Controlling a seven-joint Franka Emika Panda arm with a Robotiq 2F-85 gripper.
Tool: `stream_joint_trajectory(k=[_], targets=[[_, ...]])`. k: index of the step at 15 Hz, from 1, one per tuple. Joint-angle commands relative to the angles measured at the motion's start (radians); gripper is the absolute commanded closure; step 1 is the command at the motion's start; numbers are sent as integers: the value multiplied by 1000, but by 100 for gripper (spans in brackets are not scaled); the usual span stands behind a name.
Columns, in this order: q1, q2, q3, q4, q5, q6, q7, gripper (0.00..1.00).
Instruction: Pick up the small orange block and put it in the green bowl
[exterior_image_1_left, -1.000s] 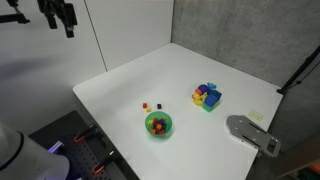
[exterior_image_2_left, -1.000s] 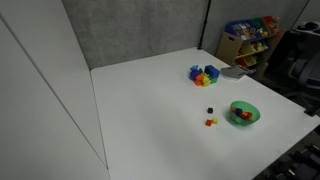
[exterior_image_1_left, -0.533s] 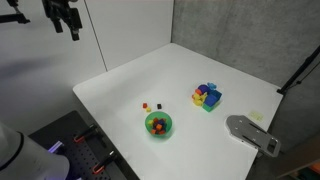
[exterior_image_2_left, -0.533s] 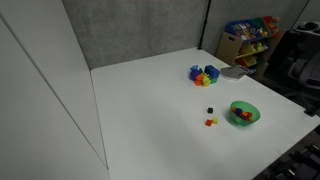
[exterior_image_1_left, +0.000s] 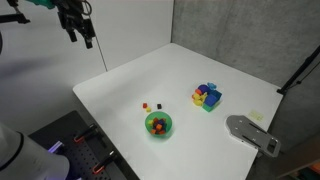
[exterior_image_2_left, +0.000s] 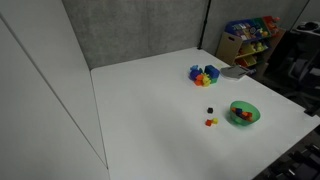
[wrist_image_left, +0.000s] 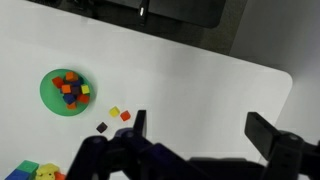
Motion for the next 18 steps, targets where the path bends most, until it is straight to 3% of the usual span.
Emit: stream_joint_trajectory(k=[1, 9, 18], targets=[[-19, 28, -1, -40, -36, 78, 2, 0], [-37, 170, -14, -128, -58, 323, -3, 0], [-50, 468, -32, -102, -127, 585, -38, 0]])
